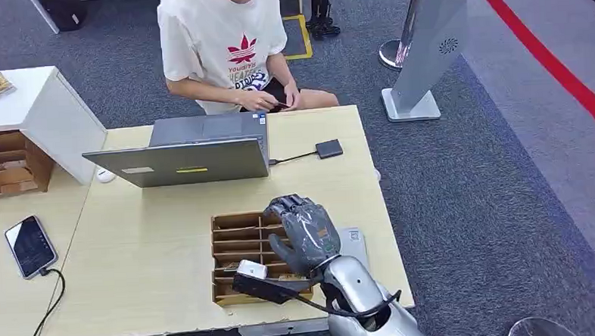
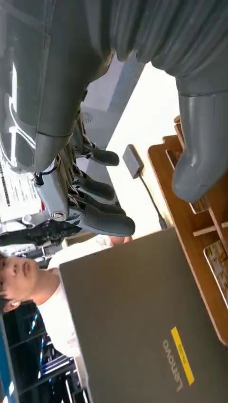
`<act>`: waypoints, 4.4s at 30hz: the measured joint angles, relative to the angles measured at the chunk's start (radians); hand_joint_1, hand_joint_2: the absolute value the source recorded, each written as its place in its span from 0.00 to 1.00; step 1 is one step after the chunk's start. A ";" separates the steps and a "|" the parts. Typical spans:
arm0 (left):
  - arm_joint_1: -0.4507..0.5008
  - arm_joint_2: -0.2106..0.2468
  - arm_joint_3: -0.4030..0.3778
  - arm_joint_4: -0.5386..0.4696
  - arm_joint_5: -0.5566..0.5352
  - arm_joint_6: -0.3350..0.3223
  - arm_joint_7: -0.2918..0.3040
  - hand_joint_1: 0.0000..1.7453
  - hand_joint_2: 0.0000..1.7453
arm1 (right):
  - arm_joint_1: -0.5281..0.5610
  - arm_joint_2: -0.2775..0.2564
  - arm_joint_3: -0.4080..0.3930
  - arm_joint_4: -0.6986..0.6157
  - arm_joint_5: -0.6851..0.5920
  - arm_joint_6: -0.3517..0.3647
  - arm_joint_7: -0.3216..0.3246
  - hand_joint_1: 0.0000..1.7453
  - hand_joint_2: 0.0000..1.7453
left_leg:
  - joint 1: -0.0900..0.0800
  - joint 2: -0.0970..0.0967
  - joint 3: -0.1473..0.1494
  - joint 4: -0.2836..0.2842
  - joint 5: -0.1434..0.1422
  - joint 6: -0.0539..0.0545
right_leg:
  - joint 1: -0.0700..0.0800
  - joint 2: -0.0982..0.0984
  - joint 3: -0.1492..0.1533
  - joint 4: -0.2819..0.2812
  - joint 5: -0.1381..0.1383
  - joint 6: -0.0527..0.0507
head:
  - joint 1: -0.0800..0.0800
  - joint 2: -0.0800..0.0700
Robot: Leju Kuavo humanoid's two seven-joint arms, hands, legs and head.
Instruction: Pass the card to the sensor for recognition and then transmit it.
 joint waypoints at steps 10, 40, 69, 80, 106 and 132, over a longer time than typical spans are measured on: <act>0.000 0.000 0.000 0.000 0.000 -0.001 0.002 0.00 0.00 | 0.000 0.006 -0.017 0.025 0.000 0.000 0.000 0.47 1.00 | 0.000 0.000 0.000 0.000 0.000 0.000 | 0.000 0.000 0.000 0.000 0.000 0.000 | 0.000 0.000; -0.001 0.000 0.000 0.000 -0.004 -0.001 0.008 0.00 0.00 | 0.000 0.035 -0.025 0.091 -0.016 0.031 0.011 0.41 1.00 | 0.000 0.000 0.000 0.000 0.000 0.000 | 0.000 0.000 0.000 0.000 0.000 0.000 | 0.000 0.000; -0.001 -0.001 0.000 0.000 -0.008 -0.002 0.009 0.00 0.00 | -0.028 0.070 -0.059 0.184 -0.019 0.044 0.011 0.86 1.00 | 0.000 0.000 0.000 0.000 0.000 0.000 | 0.000 0.000 0.000 0.000 0.000 0.000 | 0.000 0.000; -0.001 -0.001 0.000 0.000 -0.009 -0.001 0.010 0.00 0.00 | -0.031 0.072 -0.067 0.187 -0.014 0.029 0.003 0.98 1.00 | 0.000 0.000 0.001 0.000 0.000 0.000 | 0.000 0.000 0.000 0.000 0.000 0.000 | 0.000 0.000; 0.009 -0.008 0.054 -0.002 0.046 0.008 -0.024 0.00 0.00 | 0.200 -0.055 -0.214 -0.655 -0.490 -0.063 -0.323 1.00 1.00 | 0.000 0.000 0.001 0.000 0.000 0.000 | 0.000 0.000 0.000 0.000 0.000 0.000 | 0.000 0.000; 0.007 -0.007 0.069 -0.002 0.035 0.025 -0.042 0.00 0.00 | 0.193 -0.079 -0.236 -0.621 -0.980 0.295 -0.385 1.00 1.00 | 0.000 0.000 0.000 0.000 0.000 0.000 | 0.000 0.000 0.000 0.000 0.000 0.000 | 0.000 0.000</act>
